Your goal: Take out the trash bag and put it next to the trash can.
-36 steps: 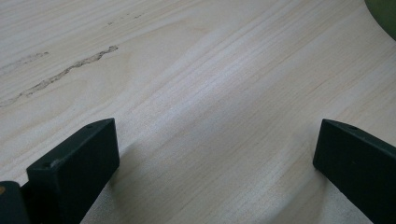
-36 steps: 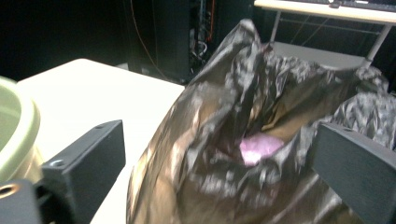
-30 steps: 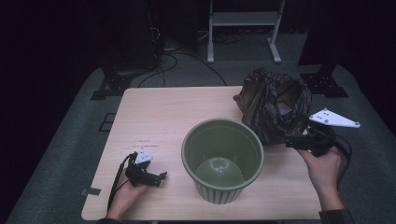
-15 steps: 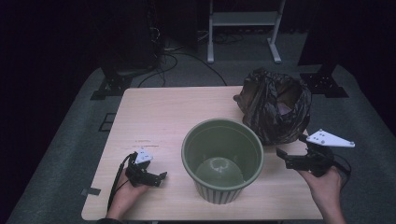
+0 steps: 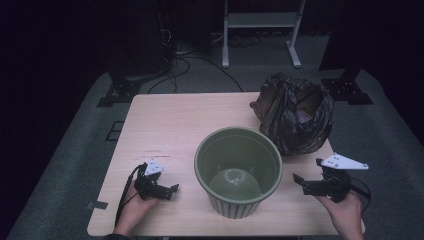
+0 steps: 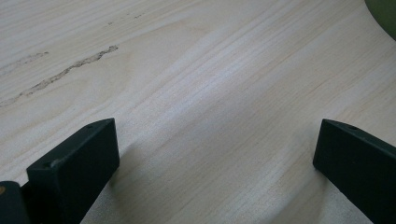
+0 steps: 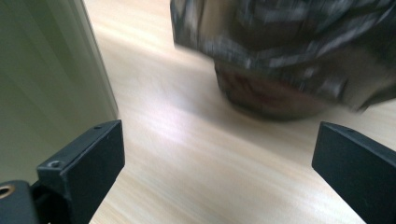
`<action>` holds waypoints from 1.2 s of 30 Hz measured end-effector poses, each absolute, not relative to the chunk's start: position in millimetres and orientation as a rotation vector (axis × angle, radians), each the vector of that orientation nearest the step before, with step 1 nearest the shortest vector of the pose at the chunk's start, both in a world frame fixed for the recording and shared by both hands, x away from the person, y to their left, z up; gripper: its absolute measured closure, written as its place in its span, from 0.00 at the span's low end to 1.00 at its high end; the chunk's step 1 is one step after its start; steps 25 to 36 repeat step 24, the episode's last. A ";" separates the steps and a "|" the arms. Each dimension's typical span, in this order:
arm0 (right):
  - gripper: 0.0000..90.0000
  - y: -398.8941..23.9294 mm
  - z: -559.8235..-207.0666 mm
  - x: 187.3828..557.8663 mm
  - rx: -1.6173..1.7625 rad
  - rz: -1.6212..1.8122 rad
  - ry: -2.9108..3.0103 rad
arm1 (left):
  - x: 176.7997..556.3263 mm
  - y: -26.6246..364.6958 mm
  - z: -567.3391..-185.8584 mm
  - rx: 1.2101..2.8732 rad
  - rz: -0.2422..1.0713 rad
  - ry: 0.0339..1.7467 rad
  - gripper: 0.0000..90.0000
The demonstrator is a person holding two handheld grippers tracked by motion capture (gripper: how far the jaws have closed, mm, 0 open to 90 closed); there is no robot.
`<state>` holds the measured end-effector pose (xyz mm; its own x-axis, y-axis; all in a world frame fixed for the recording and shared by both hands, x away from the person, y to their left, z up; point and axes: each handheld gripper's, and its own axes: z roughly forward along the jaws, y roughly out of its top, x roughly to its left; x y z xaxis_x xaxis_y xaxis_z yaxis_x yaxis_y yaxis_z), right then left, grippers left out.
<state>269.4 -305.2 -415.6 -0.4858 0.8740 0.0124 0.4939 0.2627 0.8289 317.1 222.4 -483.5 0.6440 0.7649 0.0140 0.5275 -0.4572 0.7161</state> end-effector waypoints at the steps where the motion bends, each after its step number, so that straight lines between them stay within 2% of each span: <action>1: 0.02 -305.4 -425.1 270.0 1.252 1.093 2.109 | 317.1 222.4 -483.5 2.168 0.440 1.000 0.00; 10: 0.01 -308.9 -462.9 274.9 1.303 0.981 2.206 | 317.1 222.3 -483.5 2.167 0.440 1.001 0.00; 16: 0.00 -311.4 -473.9 277.5 1.322 0.948 2.232 | 317.0 222.4 -483.5 2.168 0.440 1.000 0.00; 36: 0.00 -306.4 -480.4 279.1 1.294 0.895 2.266 | 316.9 222.3 -483.5 2.168 0.440 0.999 0.00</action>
